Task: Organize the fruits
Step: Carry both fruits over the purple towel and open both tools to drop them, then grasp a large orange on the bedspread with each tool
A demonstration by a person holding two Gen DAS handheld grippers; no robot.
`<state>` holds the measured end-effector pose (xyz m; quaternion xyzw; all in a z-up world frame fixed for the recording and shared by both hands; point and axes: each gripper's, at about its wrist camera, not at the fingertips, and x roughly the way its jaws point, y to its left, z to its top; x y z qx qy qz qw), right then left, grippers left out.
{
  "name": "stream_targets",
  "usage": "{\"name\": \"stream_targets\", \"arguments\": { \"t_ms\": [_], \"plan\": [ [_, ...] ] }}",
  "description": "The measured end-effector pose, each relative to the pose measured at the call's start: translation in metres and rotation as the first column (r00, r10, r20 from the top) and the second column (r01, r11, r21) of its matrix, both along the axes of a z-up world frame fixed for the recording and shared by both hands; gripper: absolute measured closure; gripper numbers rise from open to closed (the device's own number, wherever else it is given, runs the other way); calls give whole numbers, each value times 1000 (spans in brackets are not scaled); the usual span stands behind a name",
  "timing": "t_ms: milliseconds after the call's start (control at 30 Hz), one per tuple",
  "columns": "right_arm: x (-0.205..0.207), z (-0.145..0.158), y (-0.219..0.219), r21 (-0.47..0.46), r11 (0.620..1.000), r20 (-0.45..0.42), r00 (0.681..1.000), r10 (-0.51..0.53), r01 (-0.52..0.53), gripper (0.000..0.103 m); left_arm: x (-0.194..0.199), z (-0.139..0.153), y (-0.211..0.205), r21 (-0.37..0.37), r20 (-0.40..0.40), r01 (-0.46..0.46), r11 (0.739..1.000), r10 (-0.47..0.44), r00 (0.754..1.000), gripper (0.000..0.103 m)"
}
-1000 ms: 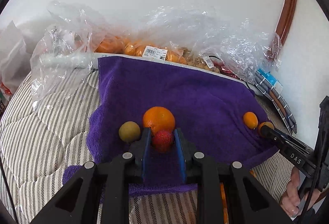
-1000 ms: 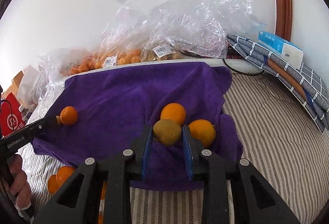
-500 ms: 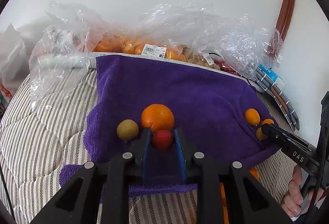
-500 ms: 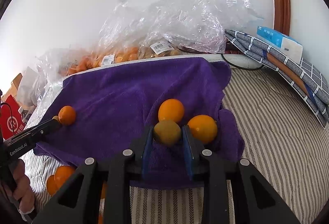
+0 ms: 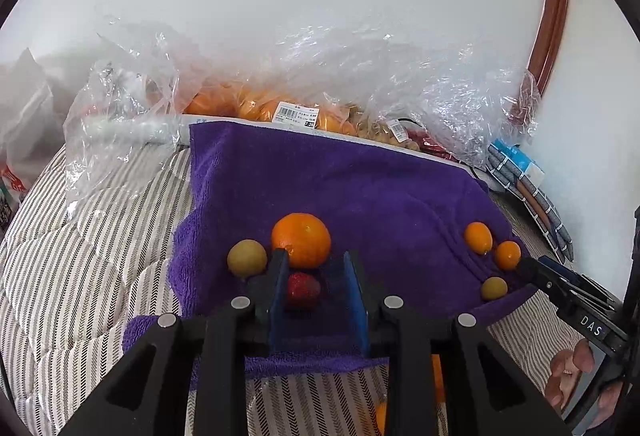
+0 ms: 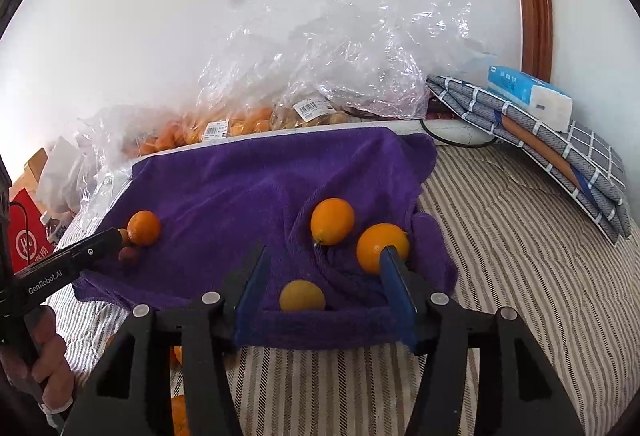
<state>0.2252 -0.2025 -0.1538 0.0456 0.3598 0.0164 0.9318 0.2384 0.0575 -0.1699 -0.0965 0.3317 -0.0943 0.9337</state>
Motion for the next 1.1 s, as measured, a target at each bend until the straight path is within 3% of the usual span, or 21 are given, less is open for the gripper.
{"name": "stream_targets", "arguments": {
  "t_ms": [133,267,467,667,833,1100],
  "plan": [
    [-21,9,-1,-58,997,-3,999,-52,52,47,-4,4,3,-28,9,-21,999,21,1000,76],
    [-38,8,-1,-18,999,-40,998,-51,50,47,-12,7,5,-10,27,-54,998,54,998,76],
    [-54,-1,8,43,999,-95,995,-21,25,58,-34,5,22,-26,5,-85,996,86,996,76],
    [-71,-2,19,42,999,-96,995,34,-30,58,-65,-4,38,63,-7,-146,987,147,989,76],
    [-82,-8,34,63,993,-102,989,108,-102,58,-80,-11,65,-30,-60,-192,981,190,980,76],
    [-85,-20,62,79,977,-133,969,210,-200,58,-74,-17,67,-28,-90,-207,978,204,975,76]
  ]
}}
